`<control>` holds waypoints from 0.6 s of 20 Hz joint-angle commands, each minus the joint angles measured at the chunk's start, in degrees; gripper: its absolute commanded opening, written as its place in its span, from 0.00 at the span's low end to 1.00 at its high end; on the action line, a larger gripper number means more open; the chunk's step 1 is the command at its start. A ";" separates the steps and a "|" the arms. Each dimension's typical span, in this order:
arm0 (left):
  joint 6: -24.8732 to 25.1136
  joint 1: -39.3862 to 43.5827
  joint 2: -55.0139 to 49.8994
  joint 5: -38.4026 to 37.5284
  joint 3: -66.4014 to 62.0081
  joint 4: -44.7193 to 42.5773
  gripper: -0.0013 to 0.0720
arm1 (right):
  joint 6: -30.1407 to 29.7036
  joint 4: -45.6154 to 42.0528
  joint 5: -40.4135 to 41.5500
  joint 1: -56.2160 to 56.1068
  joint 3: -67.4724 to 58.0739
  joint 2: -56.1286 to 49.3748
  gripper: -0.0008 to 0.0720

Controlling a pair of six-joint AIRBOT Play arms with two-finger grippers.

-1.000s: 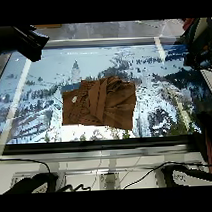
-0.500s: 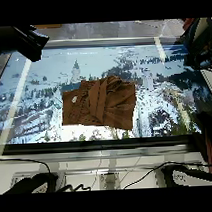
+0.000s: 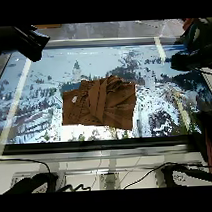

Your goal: Fold the clothes and pants, and hang the long-sleeved shirts on hangers.

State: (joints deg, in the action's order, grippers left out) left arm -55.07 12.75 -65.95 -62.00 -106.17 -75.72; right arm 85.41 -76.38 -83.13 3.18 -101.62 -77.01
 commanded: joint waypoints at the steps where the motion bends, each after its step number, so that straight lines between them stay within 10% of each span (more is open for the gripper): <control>1: -0.02 0.02 -0.04 0.00 0.02 1.33 0.59 | -4.04 11.47 -1.33 -5.75 2.84 0.17 0.05; 9: -0.61 0.00 -0.04 -5.62 0.07 1.51 0.59 | -8.83 7.50 16.28 -34.91 16.17 -0.44 0.05; 12: -7.41 -1.20 0.00 -7.69 0.07 -11.43 0.10 | -9.77 5.16 25.14 -42.45 16.59 -2.58 0.05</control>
State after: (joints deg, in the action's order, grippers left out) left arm -57.28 12.45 -65.95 -67.05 -106.13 -77.01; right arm 77.08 -69.10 -67.92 -31.51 -86.63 -78.19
